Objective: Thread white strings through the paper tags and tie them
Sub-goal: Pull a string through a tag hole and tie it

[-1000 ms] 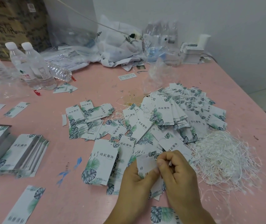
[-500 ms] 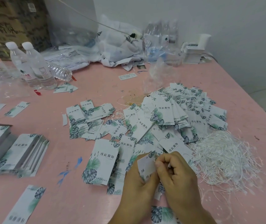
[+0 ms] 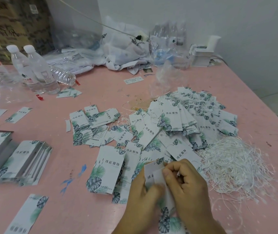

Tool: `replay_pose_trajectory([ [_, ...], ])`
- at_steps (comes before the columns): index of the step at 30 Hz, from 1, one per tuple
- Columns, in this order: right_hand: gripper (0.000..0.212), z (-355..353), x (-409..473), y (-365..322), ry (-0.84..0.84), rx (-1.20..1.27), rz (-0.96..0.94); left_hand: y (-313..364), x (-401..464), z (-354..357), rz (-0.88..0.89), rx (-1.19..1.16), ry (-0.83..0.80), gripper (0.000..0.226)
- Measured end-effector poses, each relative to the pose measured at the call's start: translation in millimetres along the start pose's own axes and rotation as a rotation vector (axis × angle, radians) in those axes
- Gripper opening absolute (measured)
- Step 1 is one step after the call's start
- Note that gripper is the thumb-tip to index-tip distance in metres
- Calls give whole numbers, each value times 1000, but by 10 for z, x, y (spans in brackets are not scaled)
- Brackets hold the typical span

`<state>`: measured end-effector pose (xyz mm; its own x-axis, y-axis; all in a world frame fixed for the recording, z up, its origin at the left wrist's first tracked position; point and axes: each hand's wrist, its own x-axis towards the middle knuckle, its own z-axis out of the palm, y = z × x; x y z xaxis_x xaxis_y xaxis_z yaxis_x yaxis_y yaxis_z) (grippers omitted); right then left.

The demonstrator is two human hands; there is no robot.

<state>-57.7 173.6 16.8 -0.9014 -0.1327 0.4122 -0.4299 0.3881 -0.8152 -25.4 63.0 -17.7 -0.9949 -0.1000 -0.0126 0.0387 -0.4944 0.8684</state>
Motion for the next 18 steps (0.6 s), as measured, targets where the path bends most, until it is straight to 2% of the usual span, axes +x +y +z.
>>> replay_pose_trajectory([
  [2,9,-12,-5,-3,4,18,9,43,34,-16,-36,-120,-41,42],
  [8,11,-34,6,-3,7,4,34,99,84,-55,-154,-283,47,61],
  [13,6,-42,6,-4,-11,-2,17,169,101,-11,-101,-222,5,19],
  [18,11,-82,34,-13,-5,8,-19,147,110,-11,-107,-173,9,24],
])
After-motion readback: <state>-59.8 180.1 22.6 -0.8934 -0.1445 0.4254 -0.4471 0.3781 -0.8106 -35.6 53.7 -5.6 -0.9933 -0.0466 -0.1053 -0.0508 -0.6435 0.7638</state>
